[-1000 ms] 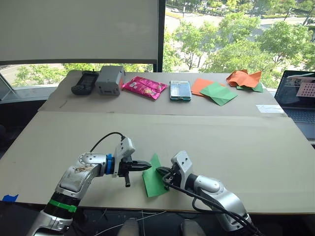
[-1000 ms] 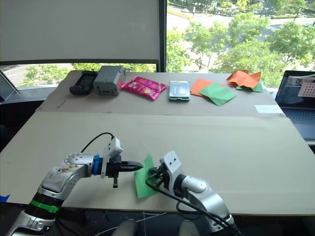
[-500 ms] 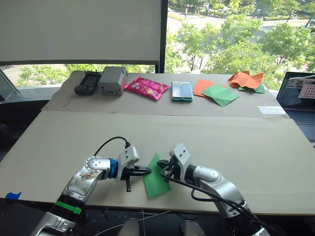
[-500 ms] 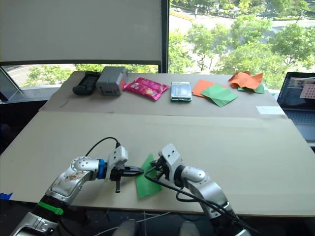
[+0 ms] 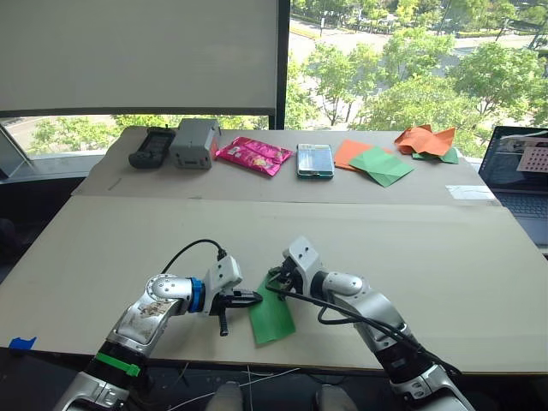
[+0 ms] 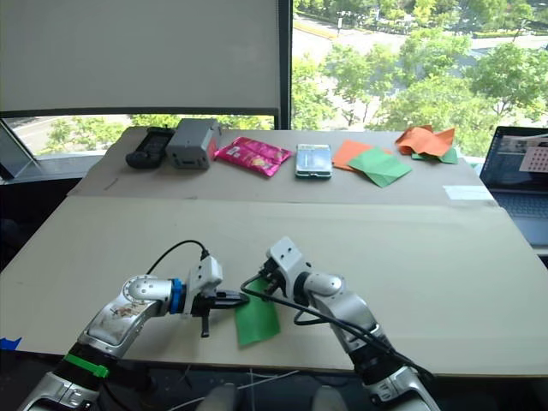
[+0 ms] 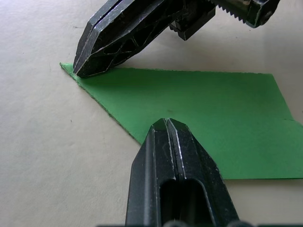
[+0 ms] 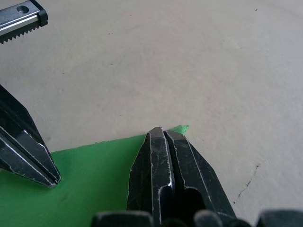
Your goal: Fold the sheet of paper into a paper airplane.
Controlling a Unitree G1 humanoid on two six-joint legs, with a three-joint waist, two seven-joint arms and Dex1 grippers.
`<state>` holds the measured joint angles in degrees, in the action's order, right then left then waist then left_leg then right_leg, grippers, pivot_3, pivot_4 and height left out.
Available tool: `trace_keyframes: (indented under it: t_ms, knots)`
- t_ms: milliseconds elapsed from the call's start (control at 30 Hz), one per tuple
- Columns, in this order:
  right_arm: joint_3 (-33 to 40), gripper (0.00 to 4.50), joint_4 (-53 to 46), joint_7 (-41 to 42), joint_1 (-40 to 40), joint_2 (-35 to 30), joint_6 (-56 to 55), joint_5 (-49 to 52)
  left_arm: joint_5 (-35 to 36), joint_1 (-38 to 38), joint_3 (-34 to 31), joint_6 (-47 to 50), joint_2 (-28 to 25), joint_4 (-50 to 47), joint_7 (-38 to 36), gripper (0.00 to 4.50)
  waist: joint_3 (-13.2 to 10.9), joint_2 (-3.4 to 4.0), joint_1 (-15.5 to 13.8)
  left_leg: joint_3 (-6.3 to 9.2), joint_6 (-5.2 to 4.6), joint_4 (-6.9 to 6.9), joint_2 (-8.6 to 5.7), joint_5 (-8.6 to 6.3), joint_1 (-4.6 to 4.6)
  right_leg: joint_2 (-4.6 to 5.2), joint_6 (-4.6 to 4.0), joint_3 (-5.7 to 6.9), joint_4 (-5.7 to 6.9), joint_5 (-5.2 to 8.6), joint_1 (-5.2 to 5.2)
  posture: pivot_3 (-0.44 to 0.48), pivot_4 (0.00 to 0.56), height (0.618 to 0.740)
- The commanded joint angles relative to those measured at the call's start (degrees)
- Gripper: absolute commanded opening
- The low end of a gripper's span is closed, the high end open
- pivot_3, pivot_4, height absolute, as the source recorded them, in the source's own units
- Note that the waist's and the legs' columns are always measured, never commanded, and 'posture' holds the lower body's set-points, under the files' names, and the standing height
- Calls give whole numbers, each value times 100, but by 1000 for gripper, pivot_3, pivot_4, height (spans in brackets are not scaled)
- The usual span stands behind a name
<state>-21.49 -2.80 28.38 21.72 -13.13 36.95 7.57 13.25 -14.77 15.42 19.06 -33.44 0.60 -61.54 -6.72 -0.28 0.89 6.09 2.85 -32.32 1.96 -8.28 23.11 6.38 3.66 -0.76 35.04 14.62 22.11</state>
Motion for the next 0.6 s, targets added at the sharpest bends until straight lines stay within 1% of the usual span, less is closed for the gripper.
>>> trace_keyframes:
  t_ms: [33,267,600]
  knots:
    - [-8,0,318,-97,15,31,212,-155,-233,168,144,174,-92,138,68,32,0,0,1,0,0,0,0,0,0,0,0,0,0,0,0,0,150,720]
    - [-13,0,289,-100,-59,9,279,-171,-239,213,138,171,-98,97,102,32,1,2,9,0,1,1,1,-1,-1,0,0,0,0,0,1,0,150,720]
    - [-304,0,-894,157,-809,-463,816,-41,-252,162,151,162,-96,145,118,32,11,0,-10,0,2,1,0,-1,2,2,-3,0,-3,2,1,0,150,720]
